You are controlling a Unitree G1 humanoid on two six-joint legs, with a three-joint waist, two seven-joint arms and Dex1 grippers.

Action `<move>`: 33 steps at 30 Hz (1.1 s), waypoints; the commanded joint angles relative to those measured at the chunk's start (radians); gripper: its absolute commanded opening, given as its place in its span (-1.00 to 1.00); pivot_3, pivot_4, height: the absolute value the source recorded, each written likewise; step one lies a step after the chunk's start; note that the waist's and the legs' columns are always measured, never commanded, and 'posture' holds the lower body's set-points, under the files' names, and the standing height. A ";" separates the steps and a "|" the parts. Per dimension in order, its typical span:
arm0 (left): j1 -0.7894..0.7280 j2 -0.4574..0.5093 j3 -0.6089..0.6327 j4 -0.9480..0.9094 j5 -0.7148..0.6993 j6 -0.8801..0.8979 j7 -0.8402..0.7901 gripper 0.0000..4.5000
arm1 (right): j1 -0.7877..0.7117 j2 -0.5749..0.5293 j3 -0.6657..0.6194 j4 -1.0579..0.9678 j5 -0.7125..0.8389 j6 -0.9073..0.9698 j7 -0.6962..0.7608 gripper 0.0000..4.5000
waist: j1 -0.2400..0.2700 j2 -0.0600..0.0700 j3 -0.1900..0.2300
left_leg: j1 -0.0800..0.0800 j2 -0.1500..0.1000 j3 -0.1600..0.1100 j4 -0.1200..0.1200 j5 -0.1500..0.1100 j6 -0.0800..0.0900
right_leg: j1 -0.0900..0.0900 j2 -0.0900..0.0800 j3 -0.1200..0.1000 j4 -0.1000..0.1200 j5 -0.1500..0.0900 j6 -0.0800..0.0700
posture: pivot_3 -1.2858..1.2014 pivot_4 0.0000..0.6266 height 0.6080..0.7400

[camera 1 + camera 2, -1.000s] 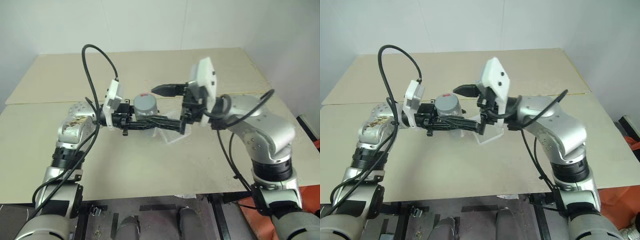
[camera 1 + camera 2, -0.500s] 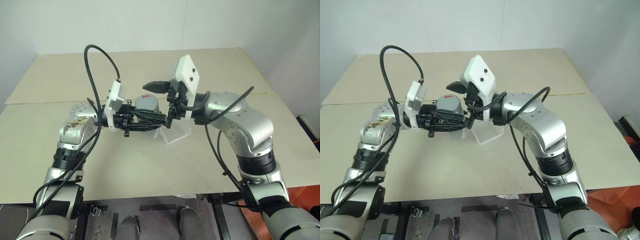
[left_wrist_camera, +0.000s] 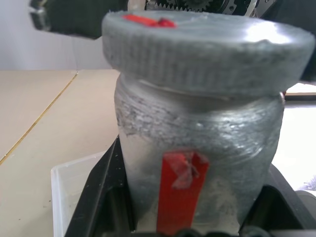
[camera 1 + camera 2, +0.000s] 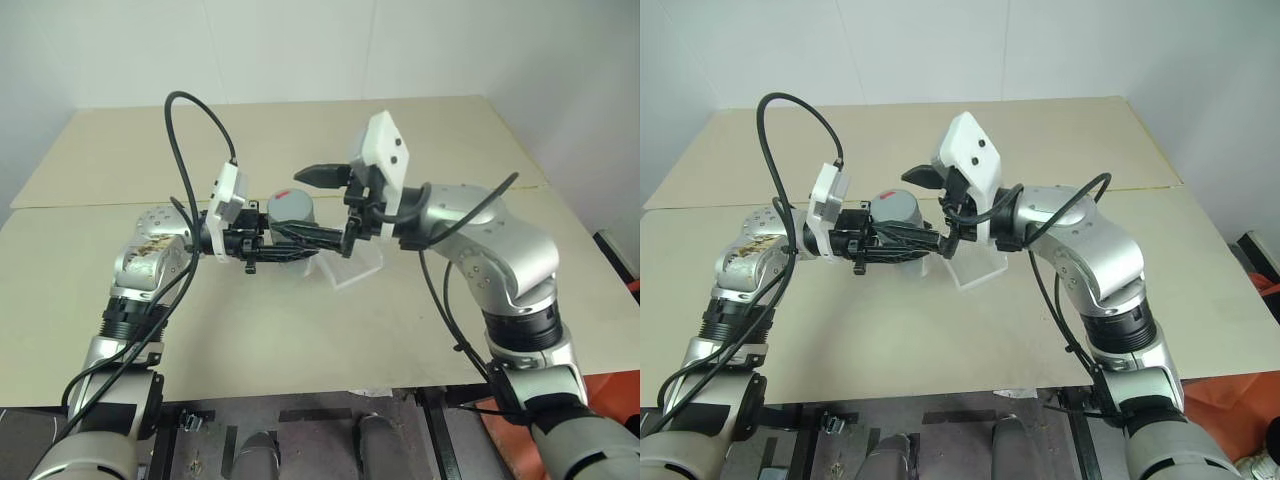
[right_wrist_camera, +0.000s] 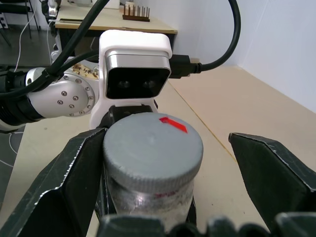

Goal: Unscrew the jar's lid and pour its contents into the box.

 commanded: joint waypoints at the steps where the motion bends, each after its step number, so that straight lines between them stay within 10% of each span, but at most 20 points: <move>1: -0.006 0.008 0.014 -0.036 -0.005 -0.027 -0.013 -0.13 | 0.009 -0.024 -0.064 -0.020 0.001 -0.024 -0.012 0.99 | 0.000 0.000 0.000 | 0.000 0.000 0.000 0.000 0.000 0.000 | 0.000 0.000 0.000 0.000 0.000 0.000 | 0.03 -0.52 1.00; 33: 0.011 0.008 0.014 -0.053 -0.006 -0.032 -0.008 -0.13 | 0.060 -0.105 -0.091 -0.109 0.106 -0.032 0.092 0.99 | 0.002 0.000 0.000 | 0.000 0.000 0.000 0.000 0.000 0.000 | 0.000 0.000 0.000 -0.001 0.000 0.000 | 0.03 -0.52 1.00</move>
